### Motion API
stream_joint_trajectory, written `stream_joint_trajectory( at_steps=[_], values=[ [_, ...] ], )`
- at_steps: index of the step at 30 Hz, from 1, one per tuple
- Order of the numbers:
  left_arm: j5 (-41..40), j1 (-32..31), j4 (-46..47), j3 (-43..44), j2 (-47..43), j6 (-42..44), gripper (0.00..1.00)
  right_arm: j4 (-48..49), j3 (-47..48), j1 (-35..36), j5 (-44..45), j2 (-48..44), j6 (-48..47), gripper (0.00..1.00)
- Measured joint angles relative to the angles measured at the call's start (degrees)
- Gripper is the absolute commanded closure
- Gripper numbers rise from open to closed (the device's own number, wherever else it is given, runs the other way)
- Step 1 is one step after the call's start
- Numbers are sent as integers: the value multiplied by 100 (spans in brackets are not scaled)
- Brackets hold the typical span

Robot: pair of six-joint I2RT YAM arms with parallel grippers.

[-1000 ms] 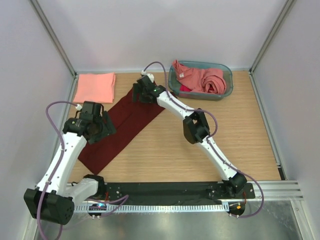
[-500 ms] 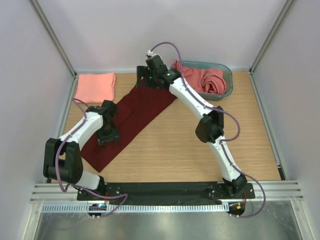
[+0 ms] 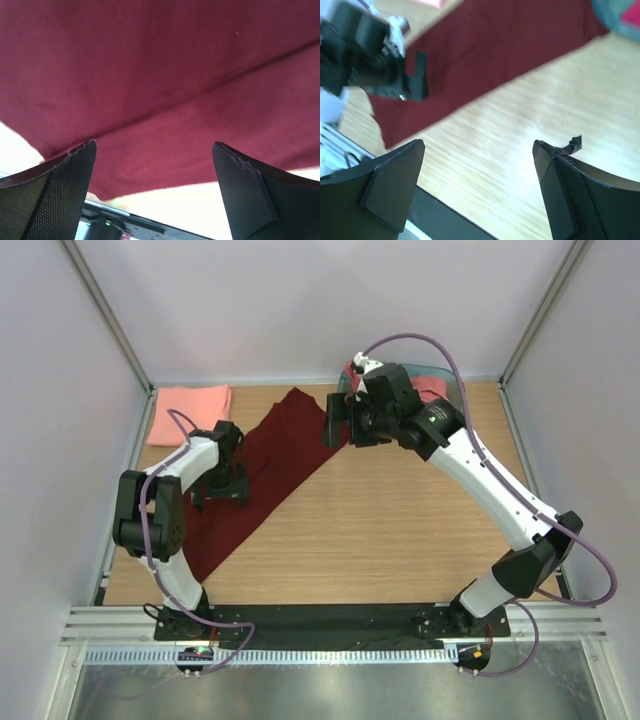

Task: Fold and stack the t-shirts
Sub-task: Fold the tshirt

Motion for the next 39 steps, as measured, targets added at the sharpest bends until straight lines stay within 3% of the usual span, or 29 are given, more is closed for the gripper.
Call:
stream_joint_trajectory(
  at_steps=[6,11,22,26,32,39],
  values=[
    [101,256,236,98,531,525,1,-323,-1064,-4,-4,-533,-39,2],
    [656,546,227,208,752,673,4,-468,-1561,-26,17,-1333,-33,2],
    [1582,575,120,76,881,52,10,-365,-2179,-52,232,-1875,61,2],
    [1797,149,92,-98,765,-446,10,-354,-2465,-52,321,-1882,177,2],
    [2745,-831,68,-326,706,-1604,10,-356,-2743,-55,479,-1886,354,2],
    [3569,-2223,787,-254,769,-2931,11,-372,-2894,-92,643,-1886,485,2]
  ],
)
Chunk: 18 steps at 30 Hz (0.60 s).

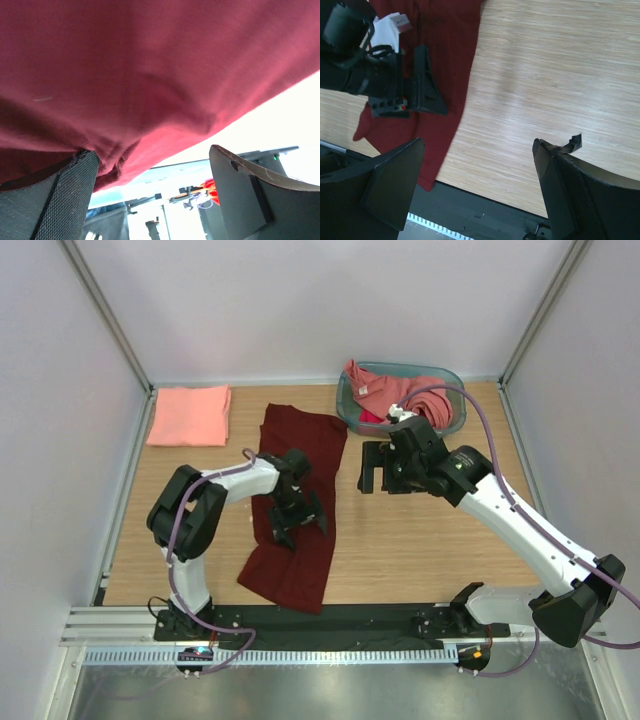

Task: Fold and stack the t-shirts
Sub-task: Fold the tshirt

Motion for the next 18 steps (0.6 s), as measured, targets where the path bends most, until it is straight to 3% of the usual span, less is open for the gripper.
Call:
stream_joint_trajectory(
  at_steps=[7,14,18],
  values=[
    [-455,-330,9,619,-7,9,11,-87,-24,-81,111,-39,33,2],
    [-1657,-210,-726,2756,98,1110,12,-428,7,-146,232,-146,109,2],
    [-2269,31,-1054,4385,839,1845,14,-758,192,-170,273,-142,146,2]
  ],
)
